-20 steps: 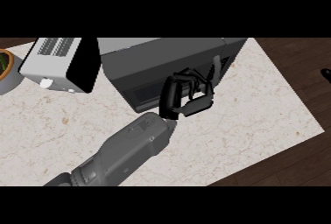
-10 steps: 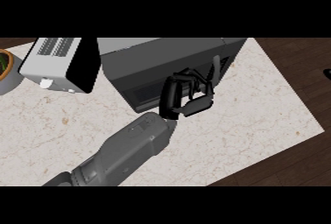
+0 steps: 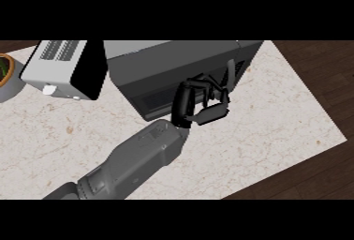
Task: Pick up the milk, place it into the microwave and close the microwave
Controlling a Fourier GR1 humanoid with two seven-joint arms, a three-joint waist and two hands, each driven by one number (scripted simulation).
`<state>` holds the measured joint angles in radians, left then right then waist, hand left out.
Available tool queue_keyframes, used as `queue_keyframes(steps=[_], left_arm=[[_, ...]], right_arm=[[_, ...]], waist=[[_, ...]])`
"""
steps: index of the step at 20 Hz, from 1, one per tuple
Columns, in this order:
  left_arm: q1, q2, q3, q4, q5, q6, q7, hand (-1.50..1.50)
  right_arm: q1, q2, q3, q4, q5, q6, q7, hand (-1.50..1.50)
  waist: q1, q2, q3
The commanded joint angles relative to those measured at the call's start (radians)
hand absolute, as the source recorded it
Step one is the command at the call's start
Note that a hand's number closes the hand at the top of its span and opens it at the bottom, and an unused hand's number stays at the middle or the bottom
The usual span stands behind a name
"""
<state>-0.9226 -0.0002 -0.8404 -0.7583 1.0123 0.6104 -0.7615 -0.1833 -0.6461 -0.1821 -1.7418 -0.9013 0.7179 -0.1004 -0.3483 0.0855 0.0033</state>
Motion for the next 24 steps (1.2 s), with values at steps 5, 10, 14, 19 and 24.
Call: queue_keyframes(steps=[5,10,14,19,24], left_arm=[[-0.055,0.000,-0.010,0.157,0.011,0.030,0.075,1.50],[-0.054,0.000,-0.014,0.181,0.045,0.071,0.112,1.50],[-0.025,0.000,-0.011,0.199,0.074,0.115,0.108,1.50],[0.002,0.000,-0.030,0.198,0.107,0.090,0.100,-1.50],[-0.009,0.000,-0.041,0.196,0.136,0.074,0.099,-1.50]], right_arm=[[-0.010,-0.011,0.021,-0.013,-0.064,0.033,0.010,-1.50],[-0.003,-0.034,0.012,-0.030,-0.092,0.035,0.020,-1.50],[0.023,-0.048,-0.009,-0.033,-0.105,0.041,0.021,-1.50],[0.063,-0.064,-0.024,-0.046,-0.125,0.030,0.034,-1.50],[0.085,-0.076,-0.035,-0.066,-0.147,0.032,0.039,-1.50]], waist=[[0.015,0.015,-0.001],[0.032,0.002,-0.002],[0.062,-0.008,-0.003],[0.081,-0.012,-0.005],[0.085,-0.011,-0.005]])
